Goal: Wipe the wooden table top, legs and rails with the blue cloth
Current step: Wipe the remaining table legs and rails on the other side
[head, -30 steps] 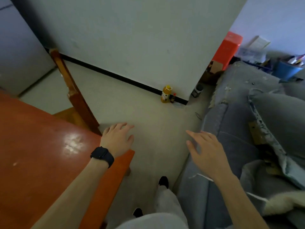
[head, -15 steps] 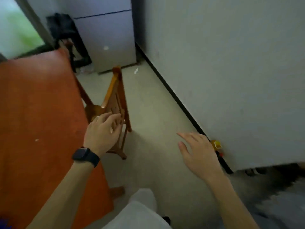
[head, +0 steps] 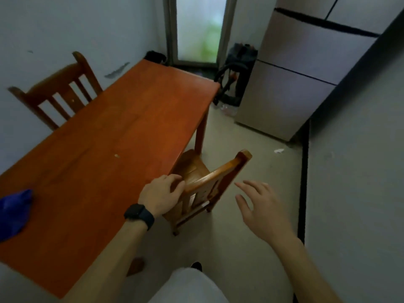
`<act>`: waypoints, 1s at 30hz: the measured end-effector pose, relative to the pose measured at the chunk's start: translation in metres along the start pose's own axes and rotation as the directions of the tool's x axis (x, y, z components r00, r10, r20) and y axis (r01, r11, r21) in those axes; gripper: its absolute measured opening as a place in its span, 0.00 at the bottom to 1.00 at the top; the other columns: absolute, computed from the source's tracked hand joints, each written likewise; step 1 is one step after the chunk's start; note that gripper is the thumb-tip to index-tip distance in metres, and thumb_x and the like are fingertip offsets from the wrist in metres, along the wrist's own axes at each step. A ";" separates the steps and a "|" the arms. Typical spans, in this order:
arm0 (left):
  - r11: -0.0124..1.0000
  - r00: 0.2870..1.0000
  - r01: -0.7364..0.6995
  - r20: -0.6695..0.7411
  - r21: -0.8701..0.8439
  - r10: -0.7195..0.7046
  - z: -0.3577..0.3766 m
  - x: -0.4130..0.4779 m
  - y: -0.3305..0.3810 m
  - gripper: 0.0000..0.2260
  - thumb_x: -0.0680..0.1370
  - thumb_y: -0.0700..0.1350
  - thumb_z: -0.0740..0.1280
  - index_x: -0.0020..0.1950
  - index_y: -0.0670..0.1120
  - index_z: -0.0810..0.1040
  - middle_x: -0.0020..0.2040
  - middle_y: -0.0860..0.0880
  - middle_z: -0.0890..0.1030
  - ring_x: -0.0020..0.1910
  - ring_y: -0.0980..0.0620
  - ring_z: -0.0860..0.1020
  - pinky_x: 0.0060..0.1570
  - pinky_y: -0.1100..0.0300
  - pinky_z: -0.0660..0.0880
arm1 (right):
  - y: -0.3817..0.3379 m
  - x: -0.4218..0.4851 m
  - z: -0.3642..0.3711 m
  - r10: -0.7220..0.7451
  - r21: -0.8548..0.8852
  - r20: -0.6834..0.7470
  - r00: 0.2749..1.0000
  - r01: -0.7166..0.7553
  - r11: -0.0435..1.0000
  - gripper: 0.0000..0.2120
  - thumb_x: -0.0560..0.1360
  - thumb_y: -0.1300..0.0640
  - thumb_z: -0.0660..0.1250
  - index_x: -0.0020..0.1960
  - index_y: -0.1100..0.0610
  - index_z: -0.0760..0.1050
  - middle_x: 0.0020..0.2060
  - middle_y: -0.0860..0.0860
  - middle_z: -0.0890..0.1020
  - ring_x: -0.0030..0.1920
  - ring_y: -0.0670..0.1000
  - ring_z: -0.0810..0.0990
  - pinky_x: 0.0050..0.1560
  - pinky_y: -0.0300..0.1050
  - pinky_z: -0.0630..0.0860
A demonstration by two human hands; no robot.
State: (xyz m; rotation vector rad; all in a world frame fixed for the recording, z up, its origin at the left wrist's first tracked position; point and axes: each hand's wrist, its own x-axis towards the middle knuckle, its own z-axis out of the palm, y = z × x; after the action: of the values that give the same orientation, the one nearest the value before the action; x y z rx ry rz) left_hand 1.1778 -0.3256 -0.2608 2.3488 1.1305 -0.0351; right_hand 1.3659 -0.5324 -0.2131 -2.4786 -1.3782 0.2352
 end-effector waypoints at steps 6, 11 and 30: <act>0.971 0.973 0.212 0.067 0.108 -0.220 0.030 0.004 0.025 0.26 0.78 0.70 0.49 0.69 0.61 0.70 0.59 0.57 0.76 0.51 0.56 0.74 0.49 0.58 0.76 | 0.054 0.108 0.012 -0.236 -0.136 0.130 0.963 0.253 0.958 0.22 0.79 0.38 0.55 0.73 0.39 0.64 0.75 0.48 0.63 0.77 0.56 0.53 0.74 0.59 0.59; 0.837 0.865 0.498 -0.057 0.225 -0.499 0.059 0.008 0.046 0.31 0.75 0.74 0.44 0.68 0.61 0.71 0.59 0.56 0.77 0.60 0.51 0.68 0.53 0.53 0.73 | 0.099 0.191 0.045 -0.415 -0.055 0.398 0.818 0.473 0.879 0.26 0.77 0.31 0.47 0.69 0.40 0.68 0.72 0.46 0.67 0.75 0.55 0.56 0.73 0.56 0.61; 0.638 0.636 0.760 0.064 0.125 -0.769 0.065 0.078 0.131 0.38 0.67 0.81 0.47 0.57 0.57 0.81 0.53 0.50 0.79 0.61 0.47 0.69 0.62 0.50 0.64 | 0.145 0.368 0.054 -0.770 0.003 0.466 0.435 0.870 0.494 0.37 0.71 0.22 0.45 0.59 0.44 0.78 0.56 0.42 0.78 0.60 0.46 0.73 0.59 0.41 0.71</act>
State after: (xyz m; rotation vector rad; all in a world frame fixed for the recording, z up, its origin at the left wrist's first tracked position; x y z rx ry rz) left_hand 1.3371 -0.3670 -0.2768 1.7118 2.0205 -0.5253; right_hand 1.6611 -0.2823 -0.3124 -1.5754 -2.7815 0.3822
